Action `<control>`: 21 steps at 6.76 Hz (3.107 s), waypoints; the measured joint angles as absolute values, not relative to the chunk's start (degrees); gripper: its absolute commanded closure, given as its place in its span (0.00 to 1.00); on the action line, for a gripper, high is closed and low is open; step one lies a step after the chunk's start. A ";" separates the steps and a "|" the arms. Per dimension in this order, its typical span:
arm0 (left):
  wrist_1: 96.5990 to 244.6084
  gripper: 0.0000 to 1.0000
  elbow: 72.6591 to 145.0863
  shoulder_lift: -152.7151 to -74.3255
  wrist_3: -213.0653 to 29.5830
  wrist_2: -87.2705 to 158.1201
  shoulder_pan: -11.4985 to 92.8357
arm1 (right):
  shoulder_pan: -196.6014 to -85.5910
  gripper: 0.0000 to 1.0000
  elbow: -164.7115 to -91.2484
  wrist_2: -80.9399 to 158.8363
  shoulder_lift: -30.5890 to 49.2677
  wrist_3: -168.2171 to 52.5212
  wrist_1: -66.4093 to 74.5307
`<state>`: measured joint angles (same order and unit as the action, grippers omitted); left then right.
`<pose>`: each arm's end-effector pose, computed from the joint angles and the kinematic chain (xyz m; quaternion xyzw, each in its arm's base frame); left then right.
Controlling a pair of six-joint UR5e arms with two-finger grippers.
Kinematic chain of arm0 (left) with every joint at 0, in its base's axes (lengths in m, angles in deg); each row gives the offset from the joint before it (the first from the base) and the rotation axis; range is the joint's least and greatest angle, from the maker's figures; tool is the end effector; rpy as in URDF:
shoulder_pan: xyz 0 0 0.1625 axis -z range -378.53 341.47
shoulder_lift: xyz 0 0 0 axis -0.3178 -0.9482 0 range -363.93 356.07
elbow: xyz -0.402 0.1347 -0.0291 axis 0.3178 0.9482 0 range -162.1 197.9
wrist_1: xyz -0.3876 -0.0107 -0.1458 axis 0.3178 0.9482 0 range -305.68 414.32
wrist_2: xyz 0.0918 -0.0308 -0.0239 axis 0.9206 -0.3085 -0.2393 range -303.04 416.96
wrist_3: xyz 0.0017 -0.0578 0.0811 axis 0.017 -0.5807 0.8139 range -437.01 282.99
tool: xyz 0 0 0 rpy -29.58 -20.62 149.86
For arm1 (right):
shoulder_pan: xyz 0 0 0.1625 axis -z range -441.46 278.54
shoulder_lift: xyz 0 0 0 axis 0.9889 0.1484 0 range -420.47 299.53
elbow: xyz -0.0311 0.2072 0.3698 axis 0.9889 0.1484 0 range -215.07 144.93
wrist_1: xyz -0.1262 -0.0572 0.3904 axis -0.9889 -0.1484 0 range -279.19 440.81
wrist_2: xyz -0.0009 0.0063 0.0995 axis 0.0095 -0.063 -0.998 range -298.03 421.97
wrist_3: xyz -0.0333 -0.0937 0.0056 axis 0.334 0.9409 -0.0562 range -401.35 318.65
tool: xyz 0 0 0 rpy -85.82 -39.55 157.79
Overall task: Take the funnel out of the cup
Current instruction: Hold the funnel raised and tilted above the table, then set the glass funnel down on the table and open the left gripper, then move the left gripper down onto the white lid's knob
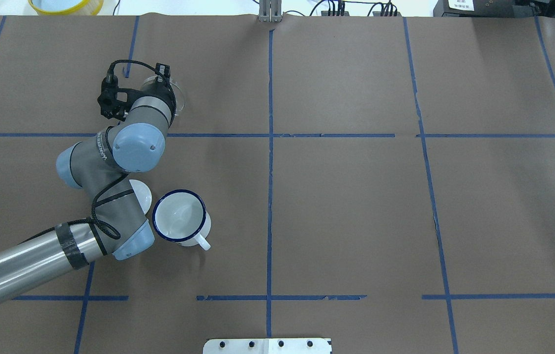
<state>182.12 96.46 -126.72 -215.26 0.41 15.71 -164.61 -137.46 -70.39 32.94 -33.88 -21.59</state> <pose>0.4876 -0.5596 0.3339 0.1908 0.4997 -0.6559 0.5327 0.0111 -0.4619 0.6050 -0.0259 -0.3613 -0.1055 0.9261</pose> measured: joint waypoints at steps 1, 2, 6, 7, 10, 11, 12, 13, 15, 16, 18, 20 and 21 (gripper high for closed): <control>182.12 0.00 96.08 -126.68 -215.24 0.40 15.34 | -164.61 0.00 -137.46 -70.39 32.95 -33.88 -21.59; 182.13 0.00 95.52 -126.66 -214.66 0.49 14.56 | -164.61 0.00 -137.46 -70.39 32.94 -33.88 -21.58; 183.93 0.00 96.58 -126.47 -205.31 -0.43 13.89 | -164.61 0.00 -137.45 -70.39 32.96 -33.88 -21.58; 185.32 0.00 98.56 -126.13 -202.18 -2.18 14.64 | -164.61 0.00 -137.44 -70.39 32.96 -33.88 -21.59; 185.17 0.00 114.02 -117.05 -190.88 -15.75 18.92 | -164.61 0.00 -137.45 -70.39 32.96 -33.87 -21.59; 183.28 0.00 118.57 -113.95 -185.56 -22.73 21.15 | -164.61 0.00 -137.44 -70.39 32.94 -33.88 -21.59; 179.18 0.00 121.97 -112.05 -179.23 -31.71 23.65 | -164.61 0.00 -137.43 -70.39 32.92 -33.88 -21.59; 174.29 0.00 123.96 -111.30 -172.76 -39.98 25.60 | -164.61 0.00 -137.40 -70.39 32.94 -33.88 -21.58; 165.99 0.00 125.59 -110.94 -161.24 -49.50 26.94 | -164.61 0.00 -137.41 -70.39 32.93 -33.88 -21.59; 163.06 0.00 125.56 -110.46 -156.95 -51.19 26.82 | -164.61 0.00 -137.41 -70.39 32.94 -33.88 -21.59; 161.39 0.00 125.31 -108.99 -153.23 -51.88 23.98 | -164.61 0.00 -137.46 -70.39 32.92 -33.88 -21.58; 161.30 0.00 124.30 -108.21 -153.00 -51.48 18.87 | -164.61 0.00 -137.46 -70.39 32.95 -33.88 -21.58; 161.37 0.00 124.30 -107.51 -152.94 -51.43 17.79 | -164.61 0.00 -137.46 -70.39 32.94 -33.88 -21.58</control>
